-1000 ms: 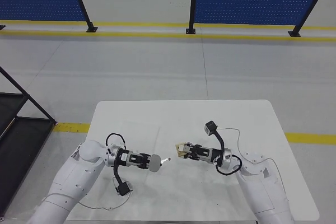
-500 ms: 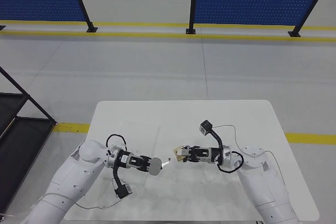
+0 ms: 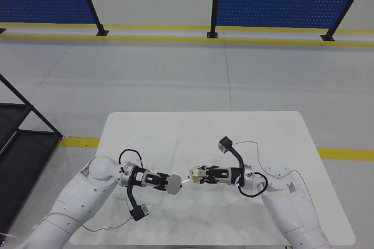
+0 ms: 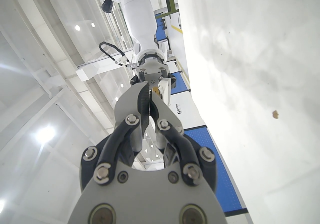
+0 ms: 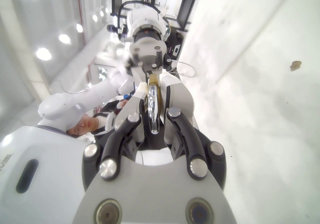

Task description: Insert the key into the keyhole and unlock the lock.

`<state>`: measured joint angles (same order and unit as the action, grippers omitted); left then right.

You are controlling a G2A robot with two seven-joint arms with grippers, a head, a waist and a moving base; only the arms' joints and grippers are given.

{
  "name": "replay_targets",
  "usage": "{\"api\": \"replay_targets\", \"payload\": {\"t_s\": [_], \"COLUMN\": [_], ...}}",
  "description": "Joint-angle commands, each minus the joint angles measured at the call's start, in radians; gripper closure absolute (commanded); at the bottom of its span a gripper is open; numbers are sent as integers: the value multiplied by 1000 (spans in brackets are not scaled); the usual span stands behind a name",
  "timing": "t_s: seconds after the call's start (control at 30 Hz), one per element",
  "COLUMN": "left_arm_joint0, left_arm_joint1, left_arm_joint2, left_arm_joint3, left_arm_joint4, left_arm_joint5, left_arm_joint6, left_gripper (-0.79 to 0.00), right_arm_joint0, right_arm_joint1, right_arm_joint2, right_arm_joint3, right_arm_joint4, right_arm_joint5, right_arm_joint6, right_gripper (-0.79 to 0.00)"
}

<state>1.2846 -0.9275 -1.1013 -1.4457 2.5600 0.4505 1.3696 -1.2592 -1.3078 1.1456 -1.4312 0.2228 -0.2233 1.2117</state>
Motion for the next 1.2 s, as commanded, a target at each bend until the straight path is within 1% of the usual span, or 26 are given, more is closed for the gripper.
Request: {"api": "replay_targets", "payload": {"t_s": [0.0, 0.5, 1.17], "left_arm_joint0": [-3, -30, -57], "left_arm_joint1": [4, 27, 53], "left_arm_joint2": [9, 65, 119], "left_arm_joint3": [1, 20, 34], "left_arm_joint4": [-3, -21, -46], "left_arm_joint5": [7, 55, 88], "left_arm_joint6": [-7, -55, -88], "left_gripper": [0, 0, 0], "right_arm_joint0": [-2, -18, -15], "right_arm_joint1": [2, 19, 34], "right_arm_joint2": [-2, -14, -46], "right_arm_joint3": [-3, -25, -31], "right_arm_joint4": [1, 7, 10], "right_arm_joint5": [-3, -24, -34], "right_arm_joint6": [-6, -55, -105], "right_gripper": [0, 0, 0]}}
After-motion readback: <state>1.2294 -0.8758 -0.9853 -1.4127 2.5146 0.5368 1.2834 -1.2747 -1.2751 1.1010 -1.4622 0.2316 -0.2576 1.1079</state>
